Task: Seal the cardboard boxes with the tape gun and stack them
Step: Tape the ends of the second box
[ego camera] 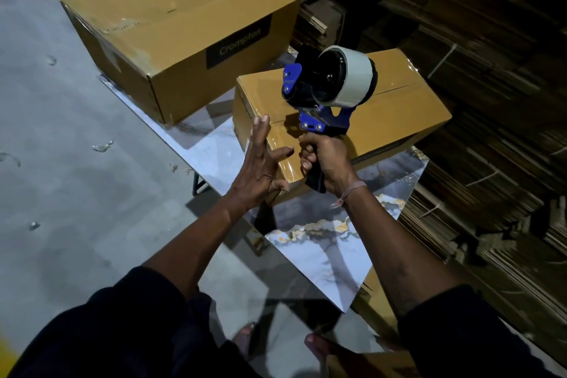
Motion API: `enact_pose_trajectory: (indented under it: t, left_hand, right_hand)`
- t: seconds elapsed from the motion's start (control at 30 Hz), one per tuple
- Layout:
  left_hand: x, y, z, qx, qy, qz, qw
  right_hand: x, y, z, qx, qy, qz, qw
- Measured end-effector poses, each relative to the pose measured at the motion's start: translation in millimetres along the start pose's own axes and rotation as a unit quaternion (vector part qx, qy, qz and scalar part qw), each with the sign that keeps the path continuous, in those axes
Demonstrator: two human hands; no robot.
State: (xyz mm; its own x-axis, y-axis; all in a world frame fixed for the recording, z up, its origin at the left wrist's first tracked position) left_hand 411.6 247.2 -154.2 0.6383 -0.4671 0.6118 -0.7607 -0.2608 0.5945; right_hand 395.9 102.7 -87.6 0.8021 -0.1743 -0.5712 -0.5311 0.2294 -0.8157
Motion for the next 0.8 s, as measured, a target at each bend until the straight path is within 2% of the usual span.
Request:
enact_pose_trajectory:
  t: [0.7, 0.8]
  left_hand:
    - [-3, -1, -17, 0.035, -0.074, 0.024, 0.996]
    - [-2, 6, -21, 0.015, -0.076, 0.021, 0.997]
  right_hand:
    - [-4, 1, 0, 0.038, 0.009, 0.008, 0.999]
    - [-6, 1, 0, 0.052, 0.013, 0.012, 0.998]
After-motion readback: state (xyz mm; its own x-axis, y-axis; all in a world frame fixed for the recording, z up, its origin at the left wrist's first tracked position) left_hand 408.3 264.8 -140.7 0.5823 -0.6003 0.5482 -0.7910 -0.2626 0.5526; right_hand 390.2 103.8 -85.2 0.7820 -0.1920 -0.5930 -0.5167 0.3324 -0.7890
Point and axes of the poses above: each hand's wrist, its own x-axis towards the middle knuckle, its own z-axis out of the palm, y = z × x, the point moved 5 cm from there along x, towards the middle knuckle, and after that the axes turned 6 degrees about z, right-handed, at the moved point
